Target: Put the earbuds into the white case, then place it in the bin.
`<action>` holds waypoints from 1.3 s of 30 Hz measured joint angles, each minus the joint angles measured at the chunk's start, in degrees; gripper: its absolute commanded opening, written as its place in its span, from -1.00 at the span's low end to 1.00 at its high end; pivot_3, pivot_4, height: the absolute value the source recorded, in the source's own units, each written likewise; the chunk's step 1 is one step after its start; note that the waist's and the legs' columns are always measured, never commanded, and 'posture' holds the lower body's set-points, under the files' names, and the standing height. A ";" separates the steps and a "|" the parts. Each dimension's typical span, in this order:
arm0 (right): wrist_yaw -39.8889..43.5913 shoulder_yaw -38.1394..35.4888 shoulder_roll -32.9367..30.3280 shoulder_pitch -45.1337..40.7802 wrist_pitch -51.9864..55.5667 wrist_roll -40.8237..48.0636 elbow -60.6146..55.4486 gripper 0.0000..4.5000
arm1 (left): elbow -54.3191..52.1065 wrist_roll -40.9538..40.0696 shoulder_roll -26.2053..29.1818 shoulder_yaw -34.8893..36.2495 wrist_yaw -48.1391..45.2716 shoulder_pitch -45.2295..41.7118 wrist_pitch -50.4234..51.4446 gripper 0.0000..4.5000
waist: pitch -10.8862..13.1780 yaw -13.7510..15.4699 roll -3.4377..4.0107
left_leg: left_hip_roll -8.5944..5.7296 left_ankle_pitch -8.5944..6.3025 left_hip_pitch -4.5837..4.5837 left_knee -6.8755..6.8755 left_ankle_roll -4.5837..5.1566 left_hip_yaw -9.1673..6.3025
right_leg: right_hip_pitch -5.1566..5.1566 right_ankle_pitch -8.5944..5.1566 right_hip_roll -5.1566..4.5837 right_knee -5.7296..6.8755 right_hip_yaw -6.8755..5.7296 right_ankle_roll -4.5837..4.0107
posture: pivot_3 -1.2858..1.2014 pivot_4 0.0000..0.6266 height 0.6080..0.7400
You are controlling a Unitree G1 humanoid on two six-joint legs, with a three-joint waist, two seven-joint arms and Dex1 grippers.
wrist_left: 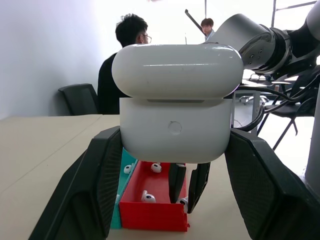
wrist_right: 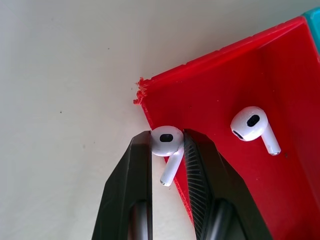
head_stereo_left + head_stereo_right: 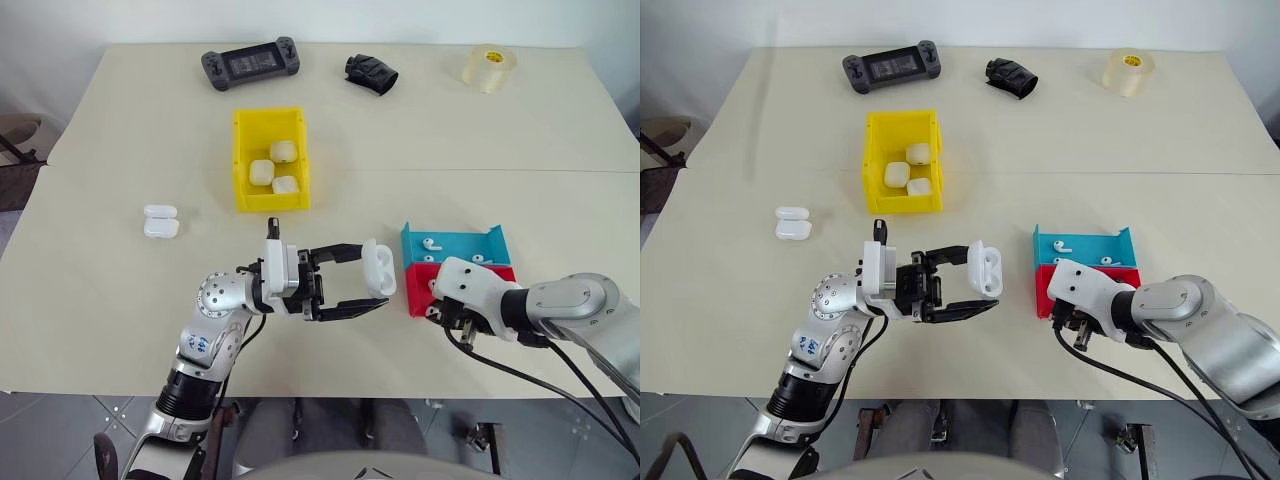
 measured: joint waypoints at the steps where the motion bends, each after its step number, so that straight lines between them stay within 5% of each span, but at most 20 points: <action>1: 0.00 0.00 0.08 0.00 -0.03 -0.07 0.04 -0.77 | 0.00 -0.01 0.03 0.00 -0.04 0.00 0.07 0.22 | 0.00 0.00 0.00 | 0.00 0.00 0.00 0.00 0.00 0.00 | 0.00 0.00 0.00 0.00 0.00 0.00 | 0.03 -0.52 1.00; 5: 0.58 -1.06 0.60 0.90 -0.49 0.69 0.03 -0.77 | 0.01 -0.14 0.05 0.00 -0.27 -0.07 0.19 0.22 | 0.00 0.04 0.00 | 0.00 0.00 0.00 0.00 0.00 -0.01 | 0.00 0.00 0.00 -0.01 0.00 0.00 | 0.03 -0.52 1.00; 10: 7.45 -15.34 1.10 8.07 -5.61 7.11 -1.19 -0.77 | 0.23 -2.31 0.35 0.26 -2.47 -0.51 0.29 0.22 | 0.01 0.16 -0.01 | -0.01 -0.01 -0.03 0.00 0.01 -0.02 | 0.04 0.01 0.00 -0.06 -0.03 0.01 | 0.03 -0.52 1.00; 14: 13.56 -28.54 8.73 16.31 -17.28 10.75 -1.16 -0.77 | 0.55 -6.69 1.07 1.08 -4.74 -0.41 4.23 0.22 | 0.02 0.22 -0.04 | -0.02 -0.01 0.01 -0.01 0.02 -0.05 | 0.12 0.02 0.01 -0.06 -0.10 0.04 | 0.03 -0.52 1.00; 19: 10.13 -36.17 22.78 15.57 -22.73 22.32 -0.97 -0.77 | 3.59 -7.81 -0.15 1.94 -8.61 -0.81 1.60 0.22 | 0.03 0.00 -0.07 | 0.03 0.00 0.09 -0.01 0.01 -0.07 | 0.14 0.03 0.04 0.05 -0.10 0.05 | 0.03 -0.52 1.00; 21: 5.68 -35.94 30.80 13.86 -25.99 26.14 -1.61 -0.77 | 5.75 -8.17 -1.17 2.36 -9.84 -1.73 0.76 0.22 | 0.04 -0.05 -0.05 | 0.02 0.01 0.11 -0.02 -0.01 -0.06 | 0.10 0.03 0.05 0.07 -0.07 0.05 | 0.03 -0.52 1.00; 26: -1.53 -31.28 38.28 11.71 -30.76 28.39 -3.78 -0.77 | 8.51 -8.14 -0.89 2.46 -12.42 -3.50 0.72 0.22 | 0.05 -0.14 0.01 | -0.03 0.00 0.11 -0.06 0.00 -0.05 | 0.05 0.03 0.04 0.11 0.00 0.05 | 0.03 -0.52 1.00; 39: -5.41 -14.67 44.88 11.72 -39.45 20.86 -4.41 -0.77 | 11.11 -7.84 -0.75 2.35 -12.03 -6.17 2.06 0.22 | 0.05 -0.15 0.01 | -0.07 0.00 0.10 -0.05 0.00 -0.05 | -0.04 0.03 0.05 0.29 0.04 0.05 | 0.03 -0.52 1.00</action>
